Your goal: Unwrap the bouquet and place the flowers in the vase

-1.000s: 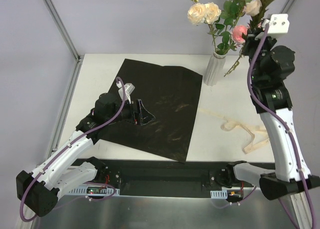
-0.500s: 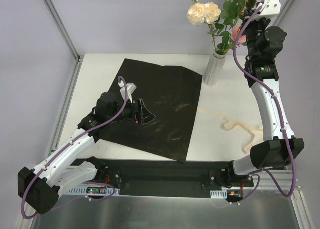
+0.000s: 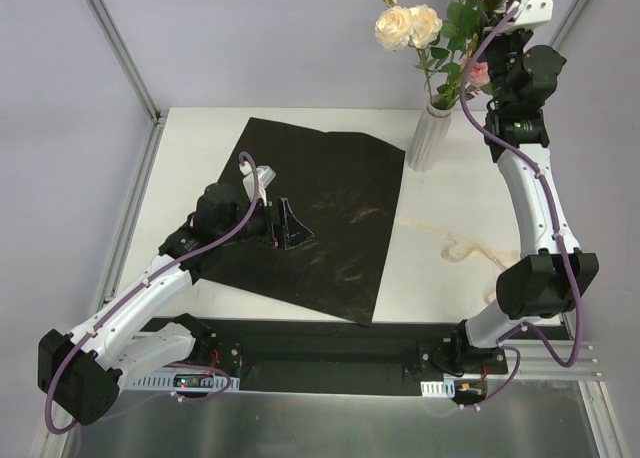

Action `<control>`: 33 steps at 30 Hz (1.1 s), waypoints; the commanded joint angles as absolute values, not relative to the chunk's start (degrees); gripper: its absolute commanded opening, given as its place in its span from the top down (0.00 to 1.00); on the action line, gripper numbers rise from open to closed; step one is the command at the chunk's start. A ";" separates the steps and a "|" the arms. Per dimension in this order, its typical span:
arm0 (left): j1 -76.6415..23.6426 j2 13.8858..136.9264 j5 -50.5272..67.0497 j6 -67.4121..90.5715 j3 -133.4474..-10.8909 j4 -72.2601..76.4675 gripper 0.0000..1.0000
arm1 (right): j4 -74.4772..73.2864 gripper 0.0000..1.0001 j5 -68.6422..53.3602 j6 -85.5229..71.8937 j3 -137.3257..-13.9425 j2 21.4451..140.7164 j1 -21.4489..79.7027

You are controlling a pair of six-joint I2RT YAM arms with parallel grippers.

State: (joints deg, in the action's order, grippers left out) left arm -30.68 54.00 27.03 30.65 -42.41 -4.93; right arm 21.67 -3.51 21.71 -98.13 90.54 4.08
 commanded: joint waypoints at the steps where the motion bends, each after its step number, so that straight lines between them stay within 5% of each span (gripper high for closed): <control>1: -30.41 53.88 28.74 30.67 -44.74 -2.29 0.17 | 27.16 0.99 -6.32 21.80 -98.35 91.32 3.25; 20: -30.50 55.19 28.65 30.67 -45.44 -2.20 0.16 | 30.94 0.99 -12.13 23.64 -88.60 96.15 3.08; 28: -30.41 54.93 28.04 31.46 -45.00 -2.20 0.16 | 32.25 0.94 -11.60 21.88 -84.29 98.00 2.90; 33: -30.50 53.97 28.48 32.25 -44.47 -2.20 0.16 | 30.94 0.80 -10.46 21.27 -82.36 97.47 2.90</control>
State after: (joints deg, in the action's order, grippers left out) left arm -30.65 55.24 27.03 31.16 -43.00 -4.84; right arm 27.94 -10.63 22.28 -83.29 98.54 3.29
